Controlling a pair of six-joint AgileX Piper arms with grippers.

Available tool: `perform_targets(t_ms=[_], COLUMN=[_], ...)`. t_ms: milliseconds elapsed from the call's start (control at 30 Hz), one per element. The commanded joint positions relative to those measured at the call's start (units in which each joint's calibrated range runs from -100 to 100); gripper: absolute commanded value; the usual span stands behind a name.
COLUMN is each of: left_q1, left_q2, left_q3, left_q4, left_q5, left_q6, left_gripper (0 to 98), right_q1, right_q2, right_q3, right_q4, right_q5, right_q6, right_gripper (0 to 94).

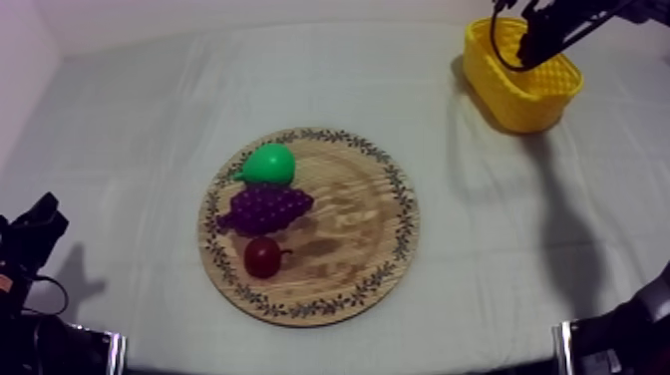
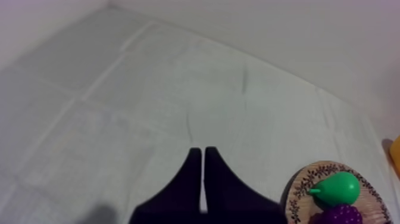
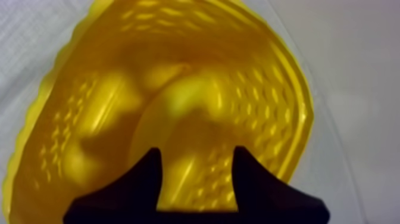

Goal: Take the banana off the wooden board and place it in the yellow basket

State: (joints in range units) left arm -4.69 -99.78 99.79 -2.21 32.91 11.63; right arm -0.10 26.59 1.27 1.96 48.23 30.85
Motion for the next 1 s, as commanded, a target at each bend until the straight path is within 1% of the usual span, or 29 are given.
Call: perform_targets(t_ms=[0, 100, 167, 200, 267, 300, 367, 433, 500, 567, 667, 733, 800, 833, 867, 900, 967], left_q1=[0.0, 0.0, 0.0, 0.0, 0.0, 0.0, 0.0, 0.0, 0.0, 0.0, 0.0, 0.0, 0.0, 0.0, 0.0, 0.0, 0.0], left_q2=[0.0, 0.0, 0.0, 0.0, 0.0, 0.0, 0.0, 0.0, 0.0, 0.0, 0.0, 0.0, 0.0, 0.0, 0.0, 0.0, 0.0], left_q3=[0.0, 0.0, 0.0, 0.0, 0.0, 0.0, 0.0, 0.0, 0.0, 0.0, 0.0, 0.0, 0.0, 0.0, 0.0, 0.0, 0.0], left_q4=[0.03, 0.03, 0.03, 0.03, 0.03, 0.03, 0.03, 0.03, 0.03, 0.03, 0.03, 0.03, 0.03, 0.03, 0.03, 0.03, 0.03], left_q5=[0.0, 0.0, 0.0, 0.0, 0.0, 0.0, 0.0, 0.0, 0.0, 0.0, 0.0, 0.0, 0.0, 0.0, 0.0, 0.0, 0.0], left_q6=[0.0, 0.0, 0.0, 0.0, 0.0, 0.0, 0.0, 0.0, 0.0, 0.0, 0.0, 0.0, 0.0, 0.0, 0.0, 0.0, 0.0], left_gripper=[0.1, 0.1, 0.1, 0.1, 0.1, 0.1, 0.1, 0.1, 0.1, 0.1, 0.1, 0.1, 0.1, 0.1, 0.1, 0.1, 0.1], right_q1=[-0.1, -0.3, -0.2, -0.2, -0.1, -0.1, 0.0, 0.2, 0.4, 0.5, 0.5, 0.3, 0.5, 0.8, 1.3, 1.8, 2.7], right_q2=[0.1, -0.2, -1.1, -1.7, -3.5, -4.6, -7.5, -11.0, -15.1, -19.6, -26.7, -31.8, -37.3, -40.1, -43.0, -46.0, -51.7], right_q3=[0.1, 0.9, 1.7, 2.0, 2.8, 3.3, 4.5, 6.5, 9.6, 14.0, 21.5, 27.1, 32.9, 35.9, 38.8, 41.7, 47.1], right_q4=[0.2, 0.4, 0.3, 0.3, 0.5, 0.5, 0.4, 0.2, 0.8, 2.3, 4.7, 7.5, 11.0, 12.3, 13.0, 13.0, 11.7], right_q5=[-0.1, -1.1, -1.7, -2.0, -2.4, -2.5, -2.2, -1.7, -2.5, -4.7, -7.9, -10.1, -12.6, -14.1, -15.6, -17.0, -19.0], right_q6=[-0.3, -1.0, -1.4, -1.6, -2.7, -3.2, -4.1, -5.4, -8.6, -13.4, -18.9, -23.6, -30.3, -33.4, -35.6, -36.7, -36.8], right_gripper=[38.6, 40.0, 37.2, 33.8, 18.9, 13.4, 7.0, 3.8, 2.3, 1.5, 1.1, 0.9, 0.8, 0.8, 0.8, 0.8, 0.7])
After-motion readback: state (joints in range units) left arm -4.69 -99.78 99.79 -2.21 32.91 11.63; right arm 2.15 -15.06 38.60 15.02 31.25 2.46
